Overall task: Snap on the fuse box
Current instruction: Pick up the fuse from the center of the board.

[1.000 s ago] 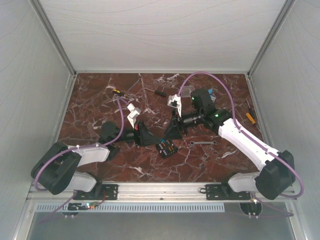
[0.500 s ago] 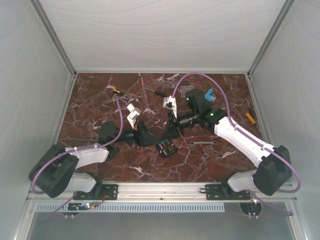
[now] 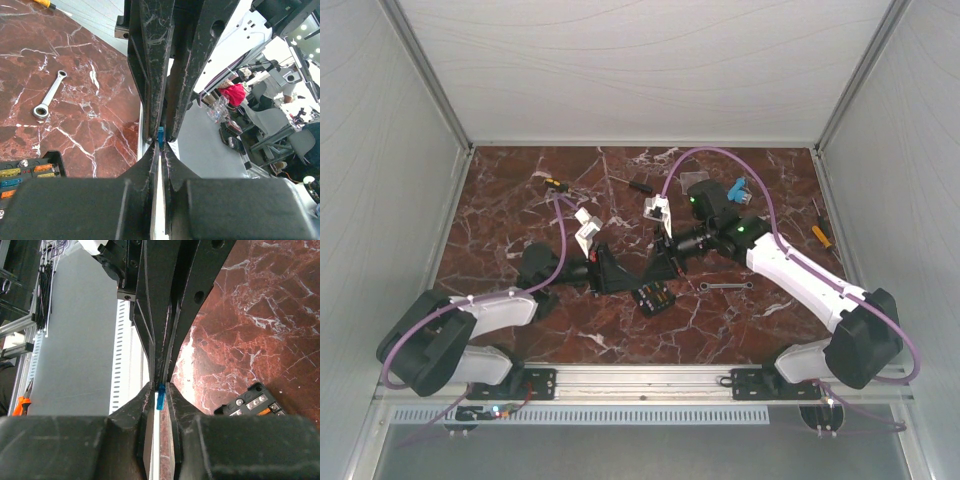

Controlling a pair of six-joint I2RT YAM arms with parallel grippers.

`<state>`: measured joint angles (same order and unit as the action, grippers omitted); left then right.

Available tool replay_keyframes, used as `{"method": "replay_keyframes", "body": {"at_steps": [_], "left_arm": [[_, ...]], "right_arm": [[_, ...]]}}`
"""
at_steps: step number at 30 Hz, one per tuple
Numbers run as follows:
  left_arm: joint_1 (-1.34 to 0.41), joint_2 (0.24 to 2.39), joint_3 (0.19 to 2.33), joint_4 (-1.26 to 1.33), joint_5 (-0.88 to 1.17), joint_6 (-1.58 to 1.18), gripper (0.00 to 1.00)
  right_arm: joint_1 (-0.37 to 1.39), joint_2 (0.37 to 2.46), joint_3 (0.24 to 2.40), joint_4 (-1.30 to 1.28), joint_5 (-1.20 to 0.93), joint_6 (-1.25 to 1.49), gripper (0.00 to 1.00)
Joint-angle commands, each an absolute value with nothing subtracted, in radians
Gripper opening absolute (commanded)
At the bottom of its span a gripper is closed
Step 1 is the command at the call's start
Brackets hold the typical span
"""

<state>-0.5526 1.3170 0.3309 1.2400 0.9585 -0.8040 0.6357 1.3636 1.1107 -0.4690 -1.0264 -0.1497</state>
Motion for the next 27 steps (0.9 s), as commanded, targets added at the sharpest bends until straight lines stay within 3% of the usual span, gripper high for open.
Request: {"method": "replay_keyframes", "body": {"at_steps": [1,4,7,10,16,27], "left_arm": [[-0.555,1.302,0.371,1.296,0.946,-0.788,0.0],[-0.555,1.302,0.37,1.296,0.943,-0.788,0.0],[-0.555,1.3,0.365,1.286,0.936,-0.79,0.0],[-0.555,1.281,0.342,1.241,0.886,-0.783,0.1],[-0.553,1.191,0.287,0.962,0.672,-0.751,0.33],[-0.552,1.221,0.232,0.761,0.495,-0.966,0.43]], "right_arm": [[0.644,1.364,1.134,-0.48,-1.043,-0.169,0.09],[0.645,1.359,1.132,-0.479,-1.039,-0.169,0.01],[0.644,1.348,1.131,-0.477,-1.009,-0.162,0.0],[0.649,1.32,1.121,-0.481,-0.925,-0.139,0.0],[0.736,1.284,1.091,-0.536,-0.546,-0.041,0.0],[0.908,1.364,1.016,-0.53,-0.015,0.169,0.0]]}}
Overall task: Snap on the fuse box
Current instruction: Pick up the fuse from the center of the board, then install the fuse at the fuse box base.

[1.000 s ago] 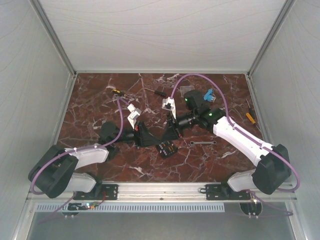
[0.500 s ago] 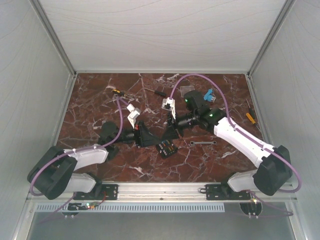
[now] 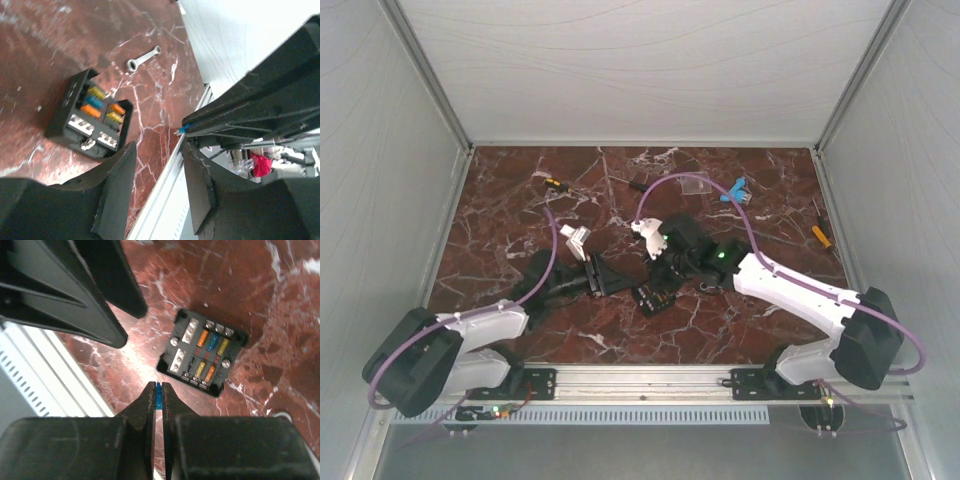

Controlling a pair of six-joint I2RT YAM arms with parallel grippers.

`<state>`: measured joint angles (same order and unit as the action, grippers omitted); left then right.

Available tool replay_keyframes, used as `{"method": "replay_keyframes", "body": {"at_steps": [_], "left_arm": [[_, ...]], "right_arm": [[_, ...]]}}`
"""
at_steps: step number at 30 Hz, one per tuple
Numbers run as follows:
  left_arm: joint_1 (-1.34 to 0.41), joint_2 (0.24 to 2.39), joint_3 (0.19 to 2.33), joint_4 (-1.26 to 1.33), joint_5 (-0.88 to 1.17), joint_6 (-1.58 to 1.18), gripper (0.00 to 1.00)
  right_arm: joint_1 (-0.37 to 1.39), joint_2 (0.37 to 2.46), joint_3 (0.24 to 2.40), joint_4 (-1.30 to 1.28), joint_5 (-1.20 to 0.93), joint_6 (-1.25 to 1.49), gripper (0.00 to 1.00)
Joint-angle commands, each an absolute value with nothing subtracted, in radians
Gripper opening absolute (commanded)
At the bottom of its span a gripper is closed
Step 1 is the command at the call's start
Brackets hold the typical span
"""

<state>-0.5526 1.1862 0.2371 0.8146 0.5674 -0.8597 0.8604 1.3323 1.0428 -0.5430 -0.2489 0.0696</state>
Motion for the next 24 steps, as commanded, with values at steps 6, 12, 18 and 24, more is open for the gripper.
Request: {"method": "replay_keyframes", "body": {"at_steps": [6,12,18,24], "left_arm": [[-0.551,1.347,0.267,0.758,0.519,-1.03,0.45],[-0.545,1.456,0.323,0.721,0.538,-1.058,0.44],[-0.541,1.531,0.357,0.713,0.548,-1.066,0.44],[-0.532,1.588,0.374,0.717,0.551,-1.078,0.44]], "right_arm": [[0.97,1.426,0.985,-0.469,0.097,0.246,0.0],[0.985,1.474,0.962,-0.442,0.185,0.306,0.0],[0.987,1.513,0.944,-0.395,0.197,0.336,0.0],[0.989,1.553,0.953,-0.379,0.192,0.351,0.0]]}}
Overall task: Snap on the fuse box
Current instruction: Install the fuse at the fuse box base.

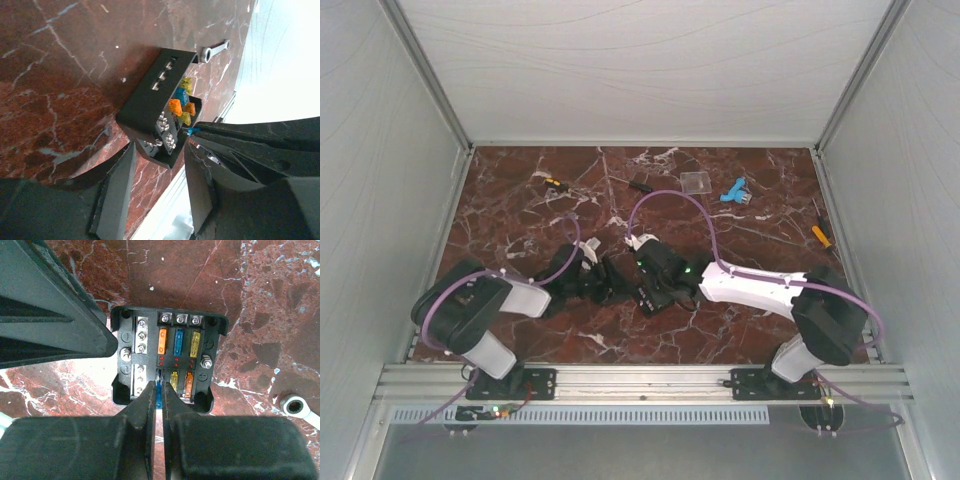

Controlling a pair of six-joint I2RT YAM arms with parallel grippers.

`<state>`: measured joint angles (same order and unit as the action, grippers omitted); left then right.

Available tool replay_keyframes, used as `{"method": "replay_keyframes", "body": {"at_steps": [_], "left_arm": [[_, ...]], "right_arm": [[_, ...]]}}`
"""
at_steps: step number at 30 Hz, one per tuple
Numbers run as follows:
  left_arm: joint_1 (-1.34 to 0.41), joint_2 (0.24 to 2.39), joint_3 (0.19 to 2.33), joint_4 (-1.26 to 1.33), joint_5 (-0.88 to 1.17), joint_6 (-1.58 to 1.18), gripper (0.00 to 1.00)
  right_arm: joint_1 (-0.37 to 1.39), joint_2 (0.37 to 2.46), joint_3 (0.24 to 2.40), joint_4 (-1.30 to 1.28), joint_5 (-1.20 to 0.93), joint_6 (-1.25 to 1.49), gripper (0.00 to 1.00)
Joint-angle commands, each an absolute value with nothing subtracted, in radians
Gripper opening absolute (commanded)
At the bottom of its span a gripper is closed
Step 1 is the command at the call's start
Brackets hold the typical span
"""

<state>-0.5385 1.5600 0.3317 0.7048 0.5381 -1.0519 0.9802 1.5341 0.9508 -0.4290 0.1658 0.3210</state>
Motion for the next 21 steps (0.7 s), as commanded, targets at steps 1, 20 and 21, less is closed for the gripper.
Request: {"method": "replay_keyframes", "body": {"at_steps": [1,20,21], "left_arm": [[-0.532,1.595,0.377,0.715,0.551,-1.077,0.44],[-0.532,1.653,0.371,0.744,0.559,-1.093,0.3],[-0.532,1.655,0.37,0.75,0.561,-1.095,0.29]], "right_arm": [[0.989,1.558,0.953,-0.38,0.197,0.354,0.0],[0.993,1.619,0.957,-0.409,0.215,0.388,0.0],[0.993,1.623,0.959,-0.409,0.217,0.389,0.0]]}}
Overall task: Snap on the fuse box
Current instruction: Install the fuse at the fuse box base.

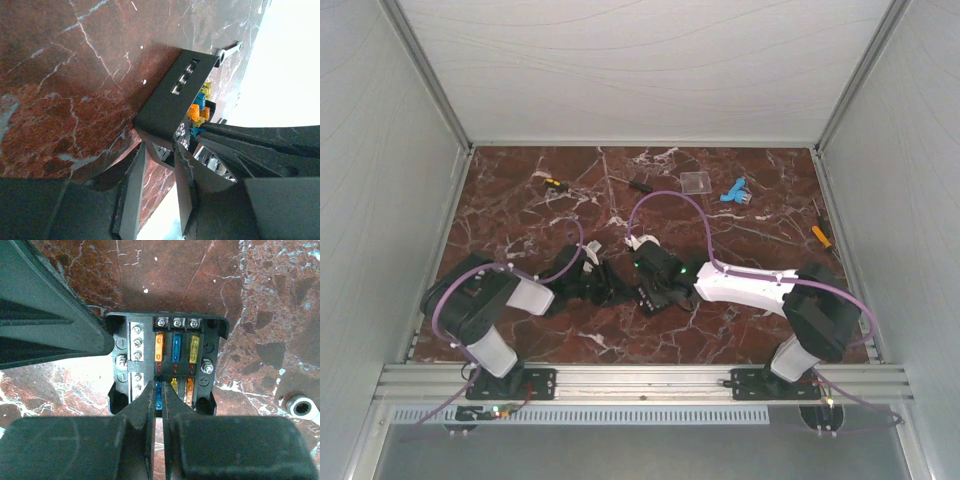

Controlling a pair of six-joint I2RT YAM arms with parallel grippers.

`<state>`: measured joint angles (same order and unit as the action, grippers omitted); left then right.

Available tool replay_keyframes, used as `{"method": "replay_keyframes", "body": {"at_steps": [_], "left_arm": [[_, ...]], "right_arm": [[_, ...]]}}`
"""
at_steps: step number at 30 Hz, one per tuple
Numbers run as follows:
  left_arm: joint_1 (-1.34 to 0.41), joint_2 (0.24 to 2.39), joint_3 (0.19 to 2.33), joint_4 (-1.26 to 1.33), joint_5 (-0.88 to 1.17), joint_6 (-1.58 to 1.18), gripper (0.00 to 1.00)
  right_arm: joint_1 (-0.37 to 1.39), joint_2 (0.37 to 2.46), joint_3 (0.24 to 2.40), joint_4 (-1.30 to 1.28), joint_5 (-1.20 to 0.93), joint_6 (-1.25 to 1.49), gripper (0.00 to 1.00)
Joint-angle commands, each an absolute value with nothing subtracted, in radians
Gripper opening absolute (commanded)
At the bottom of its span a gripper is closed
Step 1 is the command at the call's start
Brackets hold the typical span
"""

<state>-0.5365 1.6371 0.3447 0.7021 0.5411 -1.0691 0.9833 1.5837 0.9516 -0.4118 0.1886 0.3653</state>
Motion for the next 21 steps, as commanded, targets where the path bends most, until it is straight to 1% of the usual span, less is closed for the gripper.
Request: {"method": "replay_keyframes", "body": {"at_steps": [1,7,15,21], "left_arm": [[-0.532,1.656,0.369,0.754,0.561,-1.096,0.29],[-0.532,1.666,0.362,0.775,0.565,-1.108,0.25],[-0.532,1.662,0.357,0.781,0.563,-1.111,0.24],[-0.532,1.658,0.355,0.781,0.561,-1.112,0.23]], "right_arm": [[0.995,1.629,0.959,-0.41,0.222,0.391,0.0],[1.009,1.634,0.961,-0.411,0.264,0.386,0.0],[1.016,1.61,0.953,-0.418,0.269,0.388,0.0],[1.018,1.57,0.944,-0.422,0.252,0.397,0.14]]}}
